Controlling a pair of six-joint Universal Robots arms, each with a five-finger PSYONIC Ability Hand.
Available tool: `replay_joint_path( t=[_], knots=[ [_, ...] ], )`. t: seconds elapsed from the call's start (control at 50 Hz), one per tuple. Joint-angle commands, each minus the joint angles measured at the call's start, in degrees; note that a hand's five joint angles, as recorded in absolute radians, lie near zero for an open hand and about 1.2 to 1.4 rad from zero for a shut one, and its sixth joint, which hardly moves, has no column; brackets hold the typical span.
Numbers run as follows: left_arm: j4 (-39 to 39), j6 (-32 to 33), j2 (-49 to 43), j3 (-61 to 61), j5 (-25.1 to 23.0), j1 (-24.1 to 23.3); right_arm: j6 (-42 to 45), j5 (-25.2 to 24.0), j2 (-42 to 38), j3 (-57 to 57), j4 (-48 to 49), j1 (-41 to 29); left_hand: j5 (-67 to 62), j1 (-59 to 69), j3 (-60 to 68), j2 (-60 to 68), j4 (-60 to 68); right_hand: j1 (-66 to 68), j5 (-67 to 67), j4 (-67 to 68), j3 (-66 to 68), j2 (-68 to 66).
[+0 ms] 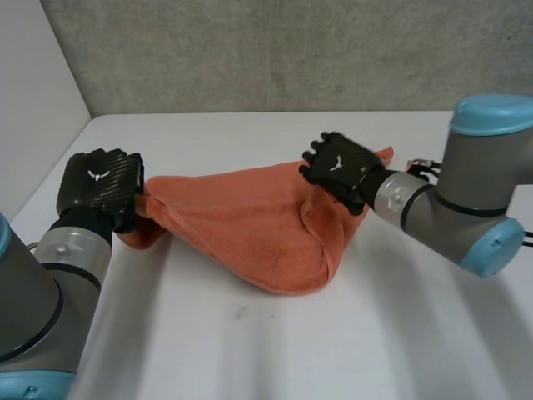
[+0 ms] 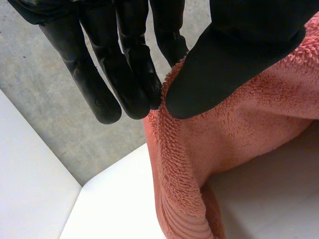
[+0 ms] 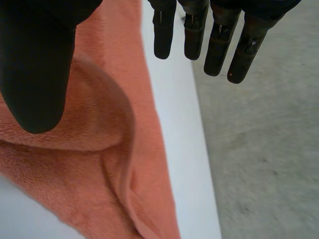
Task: Fold the laundry
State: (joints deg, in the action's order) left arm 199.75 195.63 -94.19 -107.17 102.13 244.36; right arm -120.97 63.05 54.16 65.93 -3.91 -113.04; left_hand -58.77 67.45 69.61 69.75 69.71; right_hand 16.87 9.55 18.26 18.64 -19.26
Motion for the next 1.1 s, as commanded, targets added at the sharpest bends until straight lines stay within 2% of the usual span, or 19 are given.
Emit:
replay_joint_path(
  t=[0.02,0.12,0.16,0.28,0.32,0.34,0.36,0.38,0.5,0.54,0.56,0.6,0.62,0.66,0.78,0.82,0.9,0.98,1.1],
  knots=[
    [0.02,-0.07,-0.47,-0.32,0.00,-0.20,4.34,-1.44,-6.25,-3.44,-1.45,-1.39,-11.23,12.55,10.39,10.25,10.29,5.83,3.15,4.44,4.06,-3.44],
    [0.02,-0.07,-0.56,-0.32,-0.09,-0.11,8.55,-0.47,-9.86,-5.20,-1.28,-3.33,-11.23,12.55,10.39,10.25,10.29,8.69,6.01,7.30,6.92,-6.30],
    [0.02,-0.07,-0.56,-0.41,-0.09,0.06,10.74,0.32,-12.31,-6.68,-1.19,-3.42,-11.23,12.55,10.39,10.25,10.29,14.38,11.69,12.99,12.61,-11.98],
    [0.02,-0.07,-0.56,-0.41,0.00,0.15,12.42,1.82,-14.52,-8.71,-1.28,-3.59,-11.23,12.55,10.39,10.25,10.29,21.14,18.45,19.75,19.37,-18.74],
    [-0.06,0.02,-0.47,-0.49,0.00,0.24,12.16,1.90,-14.52,-9.50,-1.37,-3.94,-11.23,12.55,10.39,10.25,10.29,45.05,42.36,43.66,43.28,-42.65],
    [-0.06,0.02,-0.47,-0.49,0.00,0.24,12.16,1.90,-14.52,-9.50,-1.37,-3.94,-11.23,12.55,10.39,10.25,10.29,45.19,42.51,43.80,43.42,-42.80],
    [-0.06,-0.07,-0.38,-0.49,0.00,0.24,11.90,1.99,-13.99,-9.76,-1.19,-4.20,-11.23,12.55,10.39,10.25,10.29,61.35,58.66,59.96,59.58,-58.95],
    [-0.06,0.02,-0.30,-0.49,0.00,0.24,11.28,2.08,-12.86,-9.85,-0.67,-4.47,-11.23,12.55,10.39,10.25,10.29,63.11,60.43,61.73,61.35,-60.72],
    [-0.06,0.02,-0.38,-0.49,0.00,0.50,2.75,4.54,-6.17,-9.06,3.38,-4.56,-11.23,12.55,10.39,10.25,10.29,63.13,60.45,61.74,61.36,-60.74],
    [-0.06,0.11,-0.38,-0.32,0.00,0.77,-7.39,7.69,-1.18,-8.10,4.26,-3.95,-11.23,12.55,10.39,10.25,10.29,63.13,60.45,61.74,61.36,-60.74],
    [-0.06,0.11,-0.38,-0.32,0.00,0.77,-7.44,7.71,-1.16,-8.10,4.26,-3.94,-11.23,12.55,10.39,10.25,10.29,63.13,60.45,61.74,61.36,-60.74],
    [-0.24,0.11,0.05,-0.15,0.09,1.12,-17.06,9.98,4.18,-6.09,4.43,-2.90,-11.23,12.55,10.39,10.25,10.29,63.13,60.45,61.74,61.36,-60.74],
    [-0.24,0.11,0.06,-0.14,0.09,1.12,-17.11,9.99,4.20,-6.08,4.43,-2.89,-11.23,12.55,10.39,10.25,10.29,63.13,60.45,61.74,61.36,-60.74],
    [-0.50,0.28,0.41,0.12,0.18,1.38,-23.15,12.44,8.84,-3.54,3.82,1.31,-11.23,12.55,10.39,10.25,10.29,63.13,60.45,61.74,61.36,-60.74],
    [-3.32,-0.07,5.68,0.82,0.26,3.93,-24.76,15.26,15.19,1.92,1.45,6.25,-11.23,12.55,10.39,10.25,10.29,63.13,60.45,61.74,61.36,-60.74],
    [-3.84,-0.16,7.00,1.09,0.35,4.90,-24.67,16.93,20.96,4.90,-3.10,7.83,-11.23,12.55,10.39,10.25,10.29,63.13,60.45,61.74,61.36,-60.74],
    [-5.68,-0.24,10.51,0.74,0.18,5.69,-24.49,17.81,24.58,6.92,-9.85,8.10,-11.23,12.55,10.39,10.25,10.29,63.13,60.45,61.74,61.36,-60.74],
    [-8.59,-0.24,10.43,0.12,0.18,5.07,-24.23,17.20,25.56,10.70,-20.67,8.62,-11.23,12.55,10.39,10.25,10.29,63.13,60.45,61.74,61.36,-60.74],
    [-15.09,-0.24,4.63,-0.85,0.26,5.16,-23.61,17.11,24.68,14.49,-23.95,7.92,-11.23,12.55,10.39,10.25,10.29,63.13,60.45,61.74,61.36,-60.74]
  ],
)
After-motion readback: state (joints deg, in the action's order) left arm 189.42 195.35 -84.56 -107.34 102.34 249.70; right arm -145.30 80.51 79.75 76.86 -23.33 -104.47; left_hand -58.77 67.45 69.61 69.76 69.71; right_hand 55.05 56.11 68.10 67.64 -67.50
